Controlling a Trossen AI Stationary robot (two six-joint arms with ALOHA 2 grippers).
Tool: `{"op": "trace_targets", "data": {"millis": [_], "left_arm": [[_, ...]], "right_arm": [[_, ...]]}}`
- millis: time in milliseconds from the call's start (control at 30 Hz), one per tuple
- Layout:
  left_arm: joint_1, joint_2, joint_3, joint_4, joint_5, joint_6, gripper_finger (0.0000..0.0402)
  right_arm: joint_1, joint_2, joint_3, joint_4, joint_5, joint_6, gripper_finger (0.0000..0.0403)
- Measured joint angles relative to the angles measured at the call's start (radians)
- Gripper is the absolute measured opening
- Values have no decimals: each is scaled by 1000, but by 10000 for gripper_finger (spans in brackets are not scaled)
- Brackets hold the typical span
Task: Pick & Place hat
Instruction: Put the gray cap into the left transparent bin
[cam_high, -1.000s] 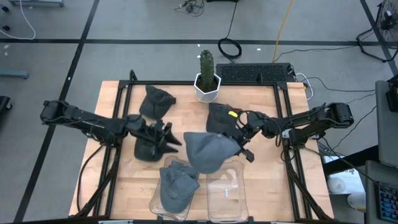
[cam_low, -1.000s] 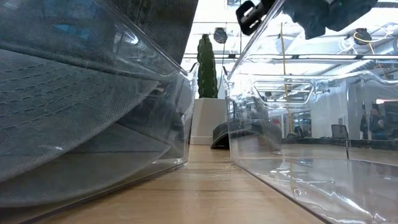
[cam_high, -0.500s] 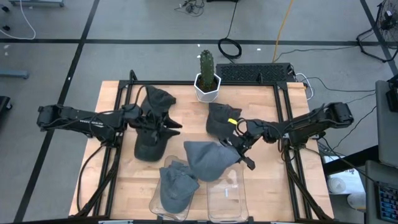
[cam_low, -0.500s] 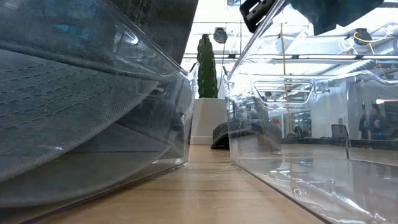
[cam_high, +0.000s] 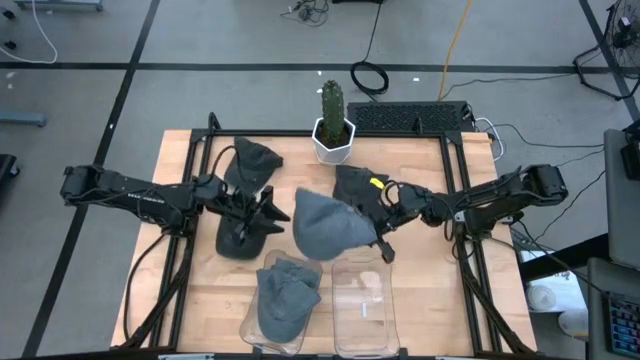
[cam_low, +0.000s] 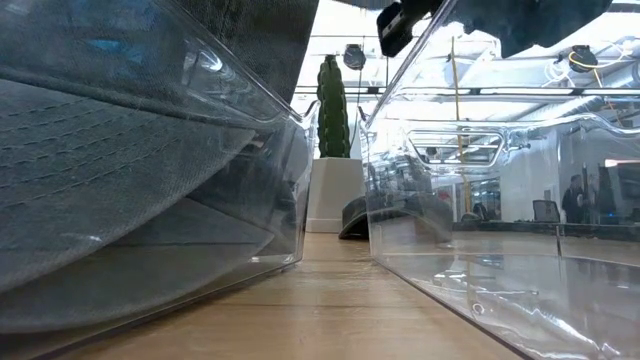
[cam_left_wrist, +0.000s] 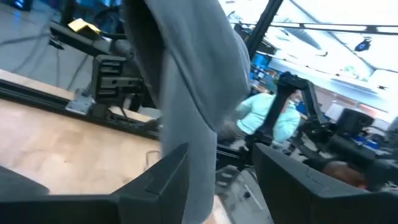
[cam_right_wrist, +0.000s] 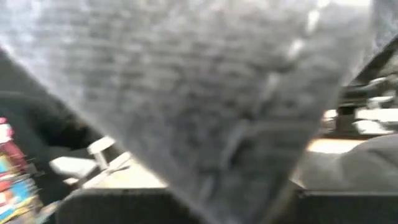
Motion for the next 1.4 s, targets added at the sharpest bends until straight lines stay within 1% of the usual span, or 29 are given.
{"op": "trace_targets", "data": {"millis": [133, 267, 400, 567, 700, 867, 1033, 1133, 1300, 1400], "left_arm": [[-21, 27, 0, 28, -99, 51, 184], [-31, 70, 0, 117, -218, 100, 184], [-31, 109, 0, 228, -304, 104, 184], [-32, 113, 0, 226, -316, 99, 184], [-32, 109, 0, 228, -329, 99, 184], [-32, 110, -1, 216, -428, 95, 184], [-18, 126, -1, 249, -447, 12, 184], [-17, 165, -1, 315, -444, -23, 184], [-14, 272, 4, 493, -474, -64, 184], [-6, 323, 40, 522, -463, -96, 184]], "right_arm": [[-15, 0, 0, 81, 104, -72, 0], [-20, 1, -2, 151, 196, -180, 0], [-34, 1, -2, 200, 255, -220, 0], [-34, -3, -1, 220, 336, -279, 0], [-36, -8, 1, 277, 339, -286, 0], [-34, -8, 0, 282, 328, -266, 0], [-32, -8, 0, 270, 329, -277, 0], [-34, -8, 0, 265, 329, -279, 0], [-34, -8, 0, 265, 332, -300, 0], [-34, -8, 0, 266, 350, -312, 0]]}}
